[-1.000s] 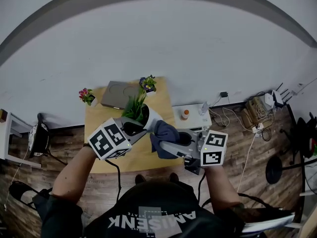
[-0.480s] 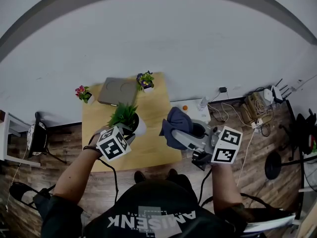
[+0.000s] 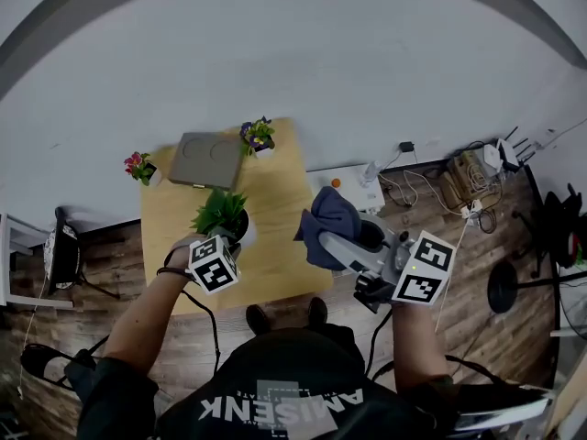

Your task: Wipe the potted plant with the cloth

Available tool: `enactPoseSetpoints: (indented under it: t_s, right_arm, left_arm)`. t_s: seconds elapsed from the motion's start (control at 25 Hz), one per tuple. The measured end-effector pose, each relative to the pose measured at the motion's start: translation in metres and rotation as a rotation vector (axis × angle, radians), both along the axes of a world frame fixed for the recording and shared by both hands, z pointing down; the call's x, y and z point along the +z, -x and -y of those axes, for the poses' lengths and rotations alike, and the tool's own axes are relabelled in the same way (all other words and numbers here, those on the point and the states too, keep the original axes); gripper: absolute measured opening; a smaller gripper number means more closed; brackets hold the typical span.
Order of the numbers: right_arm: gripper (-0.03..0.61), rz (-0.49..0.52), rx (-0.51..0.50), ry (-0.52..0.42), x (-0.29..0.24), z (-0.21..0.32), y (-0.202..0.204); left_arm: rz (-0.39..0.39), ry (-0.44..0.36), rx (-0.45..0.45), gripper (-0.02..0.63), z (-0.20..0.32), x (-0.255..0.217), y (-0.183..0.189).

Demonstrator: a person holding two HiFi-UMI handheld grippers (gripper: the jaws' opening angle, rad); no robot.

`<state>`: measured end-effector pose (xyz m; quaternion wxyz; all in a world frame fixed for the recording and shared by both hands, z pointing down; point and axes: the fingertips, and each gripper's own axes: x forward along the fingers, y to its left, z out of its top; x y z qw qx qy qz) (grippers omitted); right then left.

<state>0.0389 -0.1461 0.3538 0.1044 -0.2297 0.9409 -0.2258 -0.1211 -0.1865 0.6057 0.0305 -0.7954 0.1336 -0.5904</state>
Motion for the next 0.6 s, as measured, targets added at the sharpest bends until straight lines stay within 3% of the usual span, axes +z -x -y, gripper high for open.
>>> enactPoseSetpoints:
  t_s: [0.4, 0.6]
  right_arm:
    - [0.127, -0.039, 0.043, 0.033, 0.014, 0.006, -0.008]
    - [0.127, -0.009, 0.049, 0.056, 0.016, 0.010, -0.008]
  left_arm:
    - [0.073, -0.006, -0.048, 0.018, 0.025, 0.041, 0.022]
    - [0.099, -0.009, -0.068, 0.020, 0.034, 0.051, 0.034]
